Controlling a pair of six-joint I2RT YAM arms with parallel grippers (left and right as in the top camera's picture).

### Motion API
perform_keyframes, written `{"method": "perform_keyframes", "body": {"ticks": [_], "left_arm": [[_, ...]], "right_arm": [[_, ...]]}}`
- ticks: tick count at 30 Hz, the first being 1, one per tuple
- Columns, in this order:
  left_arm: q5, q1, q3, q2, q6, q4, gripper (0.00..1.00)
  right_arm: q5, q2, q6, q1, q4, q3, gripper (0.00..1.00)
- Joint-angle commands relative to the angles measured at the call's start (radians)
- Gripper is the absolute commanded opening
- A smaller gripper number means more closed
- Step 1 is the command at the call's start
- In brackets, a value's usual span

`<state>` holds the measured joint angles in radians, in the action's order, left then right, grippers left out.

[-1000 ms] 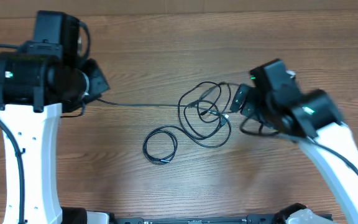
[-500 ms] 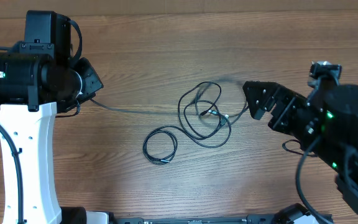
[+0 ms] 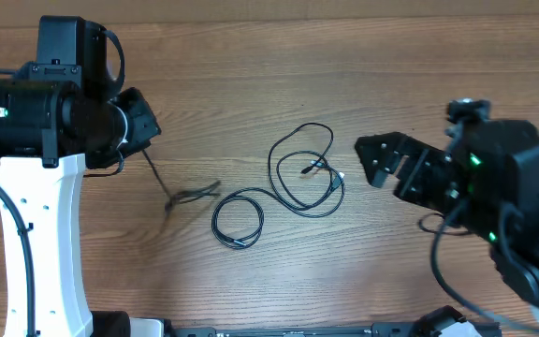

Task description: Untangle cables

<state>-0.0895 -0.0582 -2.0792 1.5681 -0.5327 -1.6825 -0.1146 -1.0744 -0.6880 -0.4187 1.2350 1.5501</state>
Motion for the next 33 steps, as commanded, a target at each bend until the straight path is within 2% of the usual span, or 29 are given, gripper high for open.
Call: {"method": "perform_keyframes", "body": {"ticks": [1,5,8,10,16,24,29,33], "left_arm": [[-0.155,0.005,-0.003,-0.011,0.112,0.007,0.04],[-0.269,0.005,-0.003,-0.011,0.162,0.015,0.04],[-0.543,0.005,-0.012,-0.016,0.319,0.055,0.04],[-0.673,0.005,-0.025,-0.022,0.373,0.092,0.04],[-0.774,0.005,-0.132,-0.033,0.314,0.142,0.04],[-0.776,0.005,-0.304,-0.033,0.167,0.172,0.04],[-0.784,0.005,-0.362,-0.037,0.108,0.172,0.04],[-0.865,0.005,-0.398,-0.04,0.079,0.178,0.04]], "right_arm": [[-0.124,-0.067,0.038,0.008,0.0,0.013,1.0],[-0.276,-0.173,0.081,0.007,0.002,0.013,1.0],[-0.357,-0.257,0.095,-0.008,0.002,0.013,1.0],[-0.381,-0.312,0.095,-0.022,0.002,0.013,1.0],[-0.38,-0.44,0.095,-0.071,-0.005,0.013,1.0],[-0.372,-0.544,0.095,-0.109,-0.08,0.013,1.0],[-0.286,-0.587,0.095,-0.109,-0.067,0.011,1.0],[-0.267,-0.612,0.127,-0.109,-0.068,0.005,1.0]]}}
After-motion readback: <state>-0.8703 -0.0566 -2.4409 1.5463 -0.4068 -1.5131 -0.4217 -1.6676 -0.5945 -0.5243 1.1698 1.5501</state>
